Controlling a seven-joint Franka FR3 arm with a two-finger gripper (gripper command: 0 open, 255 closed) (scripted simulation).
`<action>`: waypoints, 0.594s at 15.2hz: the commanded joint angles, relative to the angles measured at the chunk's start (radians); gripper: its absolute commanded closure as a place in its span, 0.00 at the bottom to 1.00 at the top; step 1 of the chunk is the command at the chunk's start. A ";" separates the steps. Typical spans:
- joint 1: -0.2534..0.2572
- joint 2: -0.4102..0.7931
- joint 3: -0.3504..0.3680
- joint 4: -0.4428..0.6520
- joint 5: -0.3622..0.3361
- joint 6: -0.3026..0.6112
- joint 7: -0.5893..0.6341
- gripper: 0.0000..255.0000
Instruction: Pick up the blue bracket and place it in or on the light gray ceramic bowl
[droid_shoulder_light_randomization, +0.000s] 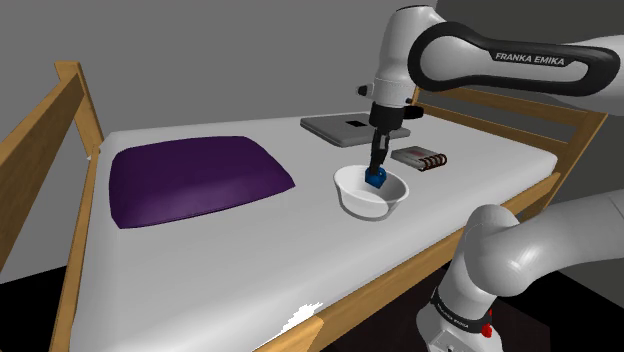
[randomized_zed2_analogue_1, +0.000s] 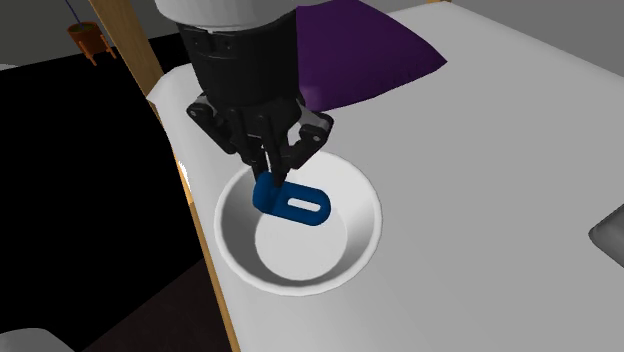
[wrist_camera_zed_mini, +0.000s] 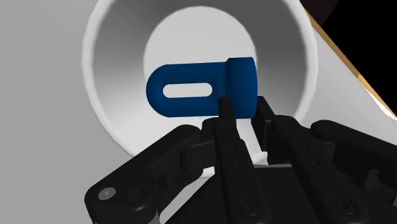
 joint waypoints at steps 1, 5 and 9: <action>0.000 -0.005 0.000 -0.021 0.000 0.016 0.000 1.00; 0.000 -0.005 0.000 -0.021 0.000 0.016 0.000 1.00; 0.000 -0.005 0.000 -0.021 0.000 0.016 0.000 0.00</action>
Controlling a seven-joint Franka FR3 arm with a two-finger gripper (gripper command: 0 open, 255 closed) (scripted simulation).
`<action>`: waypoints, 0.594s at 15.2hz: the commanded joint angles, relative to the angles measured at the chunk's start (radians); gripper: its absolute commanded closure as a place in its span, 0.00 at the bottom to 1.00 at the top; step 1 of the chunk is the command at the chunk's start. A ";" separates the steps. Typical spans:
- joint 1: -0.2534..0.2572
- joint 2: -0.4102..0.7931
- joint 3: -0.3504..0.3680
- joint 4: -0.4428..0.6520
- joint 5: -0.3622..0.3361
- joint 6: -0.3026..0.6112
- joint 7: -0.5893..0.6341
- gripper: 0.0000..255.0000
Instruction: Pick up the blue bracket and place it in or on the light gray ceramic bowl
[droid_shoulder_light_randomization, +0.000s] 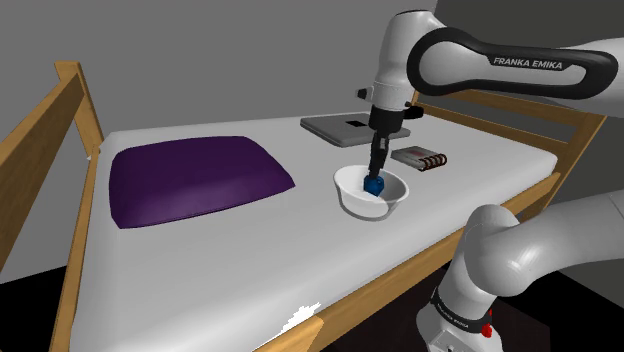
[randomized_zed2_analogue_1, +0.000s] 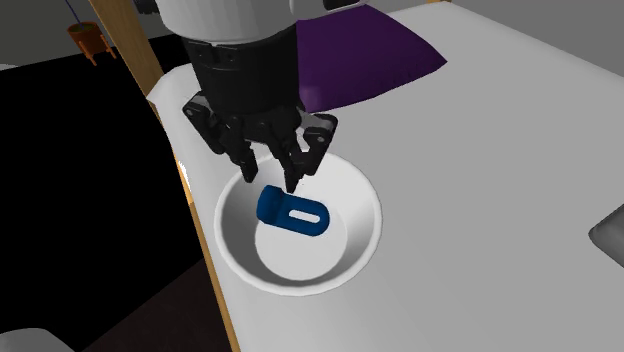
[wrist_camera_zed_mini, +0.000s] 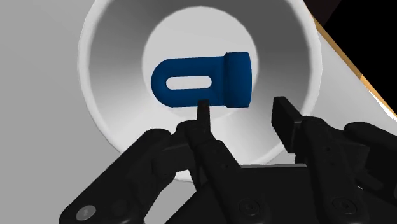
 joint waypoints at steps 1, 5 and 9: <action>0.000 0.000 0.000 0.000 0.000 0.000 0.000 0.00; 0.000 0.000 0.000 0.000 0.000 0.000 0.000 0.00; 0.000 0.038 0.000 0.152 0.000 -0.114 0.000 0.00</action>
